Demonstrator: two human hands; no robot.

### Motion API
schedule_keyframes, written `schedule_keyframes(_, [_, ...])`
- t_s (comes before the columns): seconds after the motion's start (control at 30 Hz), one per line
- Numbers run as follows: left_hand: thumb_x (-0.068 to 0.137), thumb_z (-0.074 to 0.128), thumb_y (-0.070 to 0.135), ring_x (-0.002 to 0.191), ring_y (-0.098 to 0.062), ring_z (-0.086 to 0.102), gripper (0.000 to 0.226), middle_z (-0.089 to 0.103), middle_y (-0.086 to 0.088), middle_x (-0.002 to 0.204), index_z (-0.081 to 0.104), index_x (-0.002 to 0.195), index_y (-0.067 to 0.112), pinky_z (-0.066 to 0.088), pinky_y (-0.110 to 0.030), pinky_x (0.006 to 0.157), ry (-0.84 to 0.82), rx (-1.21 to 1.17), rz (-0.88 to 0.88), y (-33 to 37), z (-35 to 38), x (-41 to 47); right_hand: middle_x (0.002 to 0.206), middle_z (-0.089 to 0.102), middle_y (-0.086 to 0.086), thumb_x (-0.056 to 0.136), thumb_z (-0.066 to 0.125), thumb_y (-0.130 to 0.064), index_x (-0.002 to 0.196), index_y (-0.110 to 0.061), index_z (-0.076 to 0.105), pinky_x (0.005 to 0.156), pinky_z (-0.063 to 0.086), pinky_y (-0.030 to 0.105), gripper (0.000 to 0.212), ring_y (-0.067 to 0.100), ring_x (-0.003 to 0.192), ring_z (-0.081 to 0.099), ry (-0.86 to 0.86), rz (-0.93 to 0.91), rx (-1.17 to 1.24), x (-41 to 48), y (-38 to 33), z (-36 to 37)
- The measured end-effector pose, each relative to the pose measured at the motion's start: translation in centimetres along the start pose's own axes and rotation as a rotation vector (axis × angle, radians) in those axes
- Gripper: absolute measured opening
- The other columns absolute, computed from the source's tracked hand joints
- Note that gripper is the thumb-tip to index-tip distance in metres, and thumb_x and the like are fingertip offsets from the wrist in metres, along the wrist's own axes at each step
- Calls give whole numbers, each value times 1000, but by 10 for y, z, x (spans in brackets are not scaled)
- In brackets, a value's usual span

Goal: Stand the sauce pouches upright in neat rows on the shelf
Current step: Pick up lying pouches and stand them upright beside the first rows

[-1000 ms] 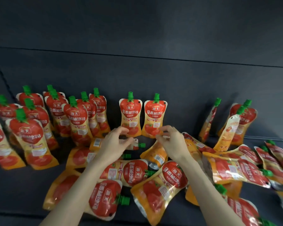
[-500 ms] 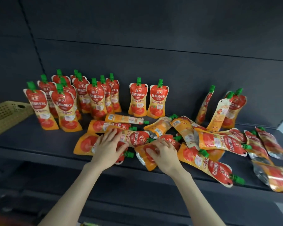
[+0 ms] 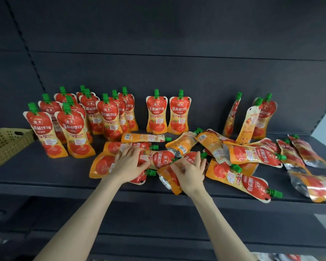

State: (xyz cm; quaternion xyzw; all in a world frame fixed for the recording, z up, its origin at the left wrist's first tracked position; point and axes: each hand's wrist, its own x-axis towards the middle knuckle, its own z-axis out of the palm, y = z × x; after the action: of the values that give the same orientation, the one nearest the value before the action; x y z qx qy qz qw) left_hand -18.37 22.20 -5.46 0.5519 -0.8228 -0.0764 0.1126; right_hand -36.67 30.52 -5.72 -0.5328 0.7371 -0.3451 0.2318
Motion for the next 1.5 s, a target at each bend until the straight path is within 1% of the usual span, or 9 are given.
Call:
schedule_keyframes(0.1, [91,34,60,142,-22,8,71,15,1,155,17,146,19,13,-51,111,-97,65,-20,-4,-6,7,158,-2,14,88,61,-32,116,-23,57,113,14,53,30,34,144,-15,32,-6,64,5,-1,6])
schedule_keyframes(0.2, [88,36,64,138,-25,14,73,20,0,149,22,146,22,17,-48,109,-105,144,-4,-9,-8,16,157,1,16,79,72,-32,132,-13,41,113,20,41,65,32,144,-14,37,37,173,6,0,6])
schedule_keyframes(0.37, [87,42,60,140,-24,13,67,21,-1,150,27,142,25,5,-49,113,-135,94,31,-12,-8,20,155,-6,23,72,66,-62,142,-11,28,113,14,46,94,39,142,8,98,241,-88,-3,-9,6])
schedule_keyframes(0.57, [85,47,60,136,-22,27,65,34,1,146,34,138,23,18,-47,111,-67,72,74,-16,-10,21,156,-8,17,72,72,-53,138,-22,44,115,23,43,77,35,145,5,83,137,26,0,-7,10])
schedule_keyframes(0.73, [89,36,61,141,-26,15,72,22,-2,151,19,147,22,6,-49,115,-98,70,49,-18,-6,24,156,-11,14,66,80,-46,138,-13,39,110,28,33,89,31,143,14,78,156,110,-2,-8,3])
schedule_keyframes(0.97, [85,51,57,133,-23,28,72,38,-4,140,33,142,16,17,-42,114,47,-5,73,-21,3,24,142,30,18,58,80,-57,137,-10,31,108,27,44,105,36,132,25,148,260,44,8,-11,9])
schedule_keyframes(1.3, [80,65,46,116,-23,42,46,53,-2,118,56,112,14,35,-37,95,274,-237,78,-20,4,18,113,62,5,58,88,-15,128,-15,35,82,56,42,89,20,96,64,223,187,674,12,-4,11])
schedule_keyframes(1.4, [81,65,41,113,-25,45,42,56,-6,117,53,109,13,40,-38,91,336,-327,73,-17,1,16,103,67,2,64,85,-13,113,-17,50,67,54,27,61,16,88,66,188,119,680,15,-8,5])
schedule_keyframes(1.5, [79,68,37,109,-26,45,44,56,-8,114,50,109,10,42,-43,90,377,-432,46,-9,-4,16,95,69,-2,66,82,-10,98,-23,58,72,57,34,42,18,88,68,172,38,660,19,-11,-1])
